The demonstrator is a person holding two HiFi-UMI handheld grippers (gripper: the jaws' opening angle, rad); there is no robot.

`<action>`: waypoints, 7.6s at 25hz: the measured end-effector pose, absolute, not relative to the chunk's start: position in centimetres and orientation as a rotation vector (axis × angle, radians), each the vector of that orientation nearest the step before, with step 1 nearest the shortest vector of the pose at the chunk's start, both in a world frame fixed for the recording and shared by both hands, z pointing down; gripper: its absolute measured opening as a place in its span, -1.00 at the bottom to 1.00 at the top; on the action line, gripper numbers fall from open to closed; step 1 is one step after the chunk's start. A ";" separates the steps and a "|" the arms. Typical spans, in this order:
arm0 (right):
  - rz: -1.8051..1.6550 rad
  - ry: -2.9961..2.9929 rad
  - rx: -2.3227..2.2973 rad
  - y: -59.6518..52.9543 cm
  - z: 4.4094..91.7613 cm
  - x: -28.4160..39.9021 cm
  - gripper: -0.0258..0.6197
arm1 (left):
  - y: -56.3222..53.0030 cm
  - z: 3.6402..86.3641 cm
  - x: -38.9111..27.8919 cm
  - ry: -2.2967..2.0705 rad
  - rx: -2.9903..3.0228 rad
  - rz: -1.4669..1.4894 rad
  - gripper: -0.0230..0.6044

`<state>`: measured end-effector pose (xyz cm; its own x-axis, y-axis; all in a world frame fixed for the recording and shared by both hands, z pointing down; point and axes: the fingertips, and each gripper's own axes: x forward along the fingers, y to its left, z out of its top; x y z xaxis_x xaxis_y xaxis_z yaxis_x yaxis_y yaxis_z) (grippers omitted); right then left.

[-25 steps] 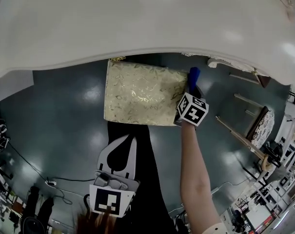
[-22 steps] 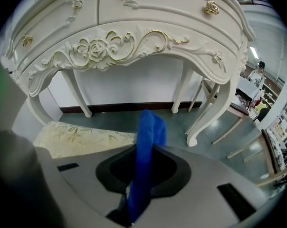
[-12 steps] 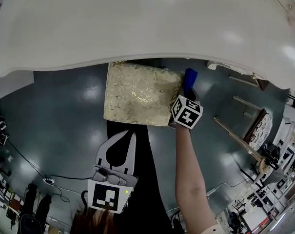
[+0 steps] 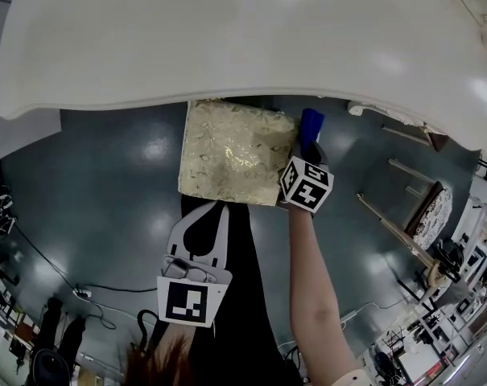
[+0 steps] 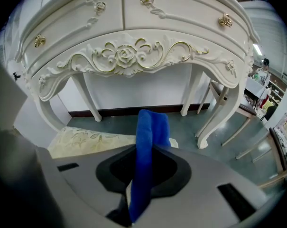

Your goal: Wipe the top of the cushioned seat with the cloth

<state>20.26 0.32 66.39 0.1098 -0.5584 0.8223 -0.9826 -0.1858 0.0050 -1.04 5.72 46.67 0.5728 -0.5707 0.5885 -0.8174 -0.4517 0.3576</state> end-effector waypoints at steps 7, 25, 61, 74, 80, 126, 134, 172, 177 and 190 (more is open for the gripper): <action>0.935 -1.498 1.812 -0.2 66.4 18.2 -0.73 | 6.3 48.0 -1.2 -1.102 2.159 0.502 -0.93; 0.940 -1.543 1.834 -0.8 66.2 14.5 -0.73 | 6.2 47.7 -3.7 -1.137 2.148 0.461 -0.93; 0.942 -1.627 1.739 -2.7 66.4 7.1 -0.73 | 5.0 48.3 -5.4 -1.182 2.087 0.426 -0.93; 0.955 -1.670 1.710 -3.3 66.4 5.0 -0.73 | 4.6 47.9 -6.5 -1.225 2.075 0.414 -0.93; 0.953 -1.693 1.688 -3.7 66.2 3.2 -0.73 | 4.5 47.8 -7.7 -1.251 2.054 0.413 -0.93; 0.985 -1.957 1.427 -5.3 65.9 -8.5 -0.73 | 3.3 47.7 -13.5 -1.350 2.028 0.441 -0.93; 1.032 -1.980 1.548 -4.5 62.2 -5.6 -0.73 | 3.1 48.6 -10.8 -1.305 2.058 0.480 -0.93; 1.227 -1.382 1.917 10.6 67.0 23.3 -0.73 | 6.4 50.1 0.8 -1.049 2.207 0.614 -0.93; 1.238 -1.386 1.928 10.1 67.1 23.0 -0.73 | 6.4 50.2 0.8 -1.051 2.202 0.610 -0.93; 1.222 -1.369 1.924 9.7 66.7 22.7 -0.73 | 6.0 49.9 -0.1 -1.059 2.196 0.600 -0.93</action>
<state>22.69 9.67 66.73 0.1017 -0.4895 0.8661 -0.9161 -0.3855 -0.1103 -0.10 6.00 49.88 0.5751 -0.5258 0.6268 -0.8079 -0.4857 0.3337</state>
